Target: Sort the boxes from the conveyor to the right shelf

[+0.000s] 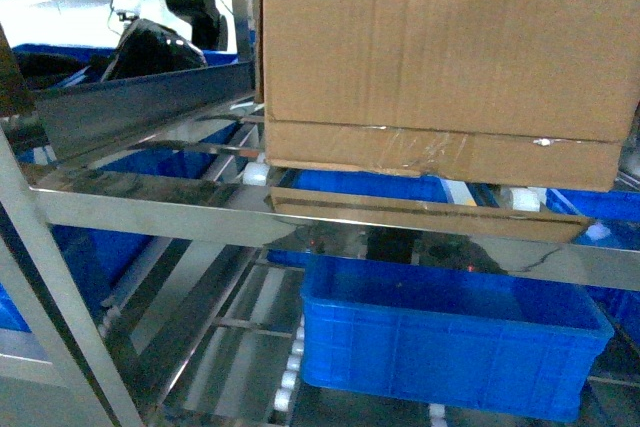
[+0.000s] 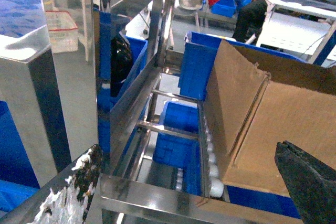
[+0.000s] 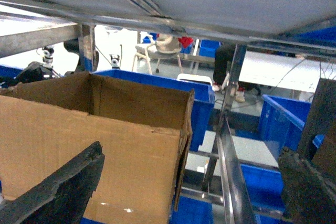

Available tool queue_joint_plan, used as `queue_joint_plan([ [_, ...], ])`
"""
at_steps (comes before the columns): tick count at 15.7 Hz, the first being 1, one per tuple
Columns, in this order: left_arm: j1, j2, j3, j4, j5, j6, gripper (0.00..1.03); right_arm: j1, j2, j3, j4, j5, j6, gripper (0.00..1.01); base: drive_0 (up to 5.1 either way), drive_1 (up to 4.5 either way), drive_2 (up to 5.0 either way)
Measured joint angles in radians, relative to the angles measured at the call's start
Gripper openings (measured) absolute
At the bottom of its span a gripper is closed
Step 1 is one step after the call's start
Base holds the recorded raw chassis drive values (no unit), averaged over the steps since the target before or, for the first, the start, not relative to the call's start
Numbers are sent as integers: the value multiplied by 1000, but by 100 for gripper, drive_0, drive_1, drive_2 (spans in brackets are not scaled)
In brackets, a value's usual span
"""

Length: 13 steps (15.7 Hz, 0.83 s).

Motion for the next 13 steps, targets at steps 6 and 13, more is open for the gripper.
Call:
queue_joint_plan([
  [6,119,-186,-400,389,119,213,35,-53,-196,-369,109,29,35,25,0,0,0],
  [13,278,-414,-635,389,280,221,2,-53,-394,-603,133,29,37,2,0,0,0],
])
